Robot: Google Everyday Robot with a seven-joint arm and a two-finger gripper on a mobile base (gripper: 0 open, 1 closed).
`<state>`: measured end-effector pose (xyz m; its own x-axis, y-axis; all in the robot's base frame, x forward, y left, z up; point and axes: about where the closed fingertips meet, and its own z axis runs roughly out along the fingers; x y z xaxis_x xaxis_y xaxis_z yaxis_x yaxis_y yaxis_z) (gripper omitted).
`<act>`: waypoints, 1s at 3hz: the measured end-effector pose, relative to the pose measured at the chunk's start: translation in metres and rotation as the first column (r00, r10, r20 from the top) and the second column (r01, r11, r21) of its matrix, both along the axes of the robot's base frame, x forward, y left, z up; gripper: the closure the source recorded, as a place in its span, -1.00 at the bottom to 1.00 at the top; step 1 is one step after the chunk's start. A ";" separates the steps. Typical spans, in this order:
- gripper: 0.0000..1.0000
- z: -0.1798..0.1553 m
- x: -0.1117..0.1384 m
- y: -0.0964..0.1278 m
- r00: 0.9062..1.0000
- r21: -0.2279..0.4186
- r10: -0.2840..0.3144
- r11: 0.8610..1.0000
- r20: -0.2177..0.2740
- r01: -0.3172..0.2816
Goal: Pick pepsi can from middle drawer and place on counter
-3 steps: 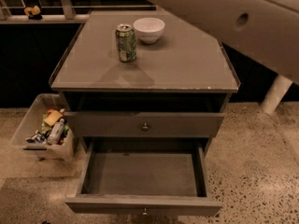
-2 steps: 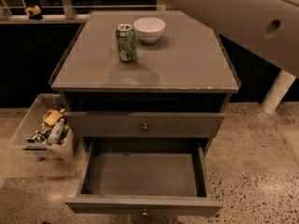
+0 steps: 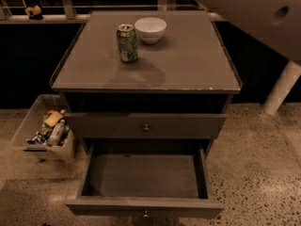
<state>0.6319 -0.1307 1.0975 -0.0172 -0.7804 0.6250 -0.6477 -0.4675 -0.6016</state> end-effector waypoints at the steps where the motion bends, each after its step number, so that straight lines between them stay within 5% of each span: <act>1: 1.00 0.013 0.033 -0.039 1.000 0.018 -0.029 0.999 -0.003 0.029; 3: 1.00 -0.020 0.083 -0.096 0.994 0.075 -0.074 0.994 -0.075 0.080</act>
Offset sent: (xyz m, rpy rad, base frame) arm 0.1093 -0.1186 0.0063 0.0771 0.0442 -0.0952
